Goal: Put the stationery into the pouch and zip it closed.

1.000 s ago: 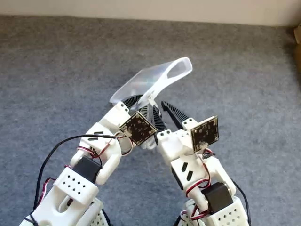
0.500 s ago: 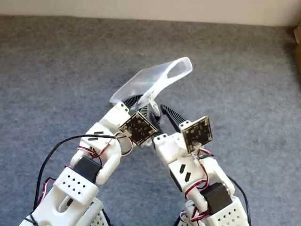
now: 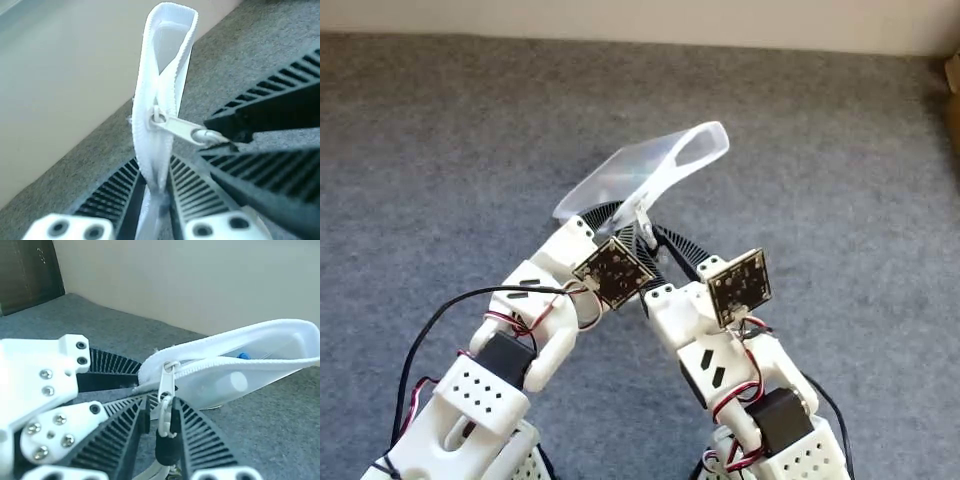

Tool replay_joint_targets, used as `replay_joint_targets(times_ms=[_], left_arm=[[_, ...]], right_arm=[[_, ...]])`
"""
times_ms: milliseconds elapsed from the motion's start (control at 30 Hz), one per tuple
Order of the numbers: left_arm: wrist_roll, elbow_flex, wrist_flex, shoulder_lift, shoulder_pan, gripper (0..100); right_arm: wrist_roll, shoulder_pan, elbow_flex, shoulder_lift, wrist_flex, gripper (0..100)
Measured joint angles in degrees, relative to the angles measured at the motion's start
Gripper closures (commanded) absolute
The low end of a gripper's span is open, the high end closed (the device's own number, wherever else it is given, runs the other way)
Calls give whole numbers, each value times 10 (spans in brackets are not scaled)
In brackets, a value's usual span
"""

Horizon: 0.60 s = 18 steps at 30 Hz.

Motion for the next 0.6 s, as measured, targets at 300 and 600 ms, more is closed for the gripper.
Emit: replay_joint_targets(times_ms=[300,600], left_arm=[[0,0,-1,0,0,994],[0,0,-1,0,0,994]], right_arm=[[33,3,0,0,0,991],[37,78,0,-1,0,991]])
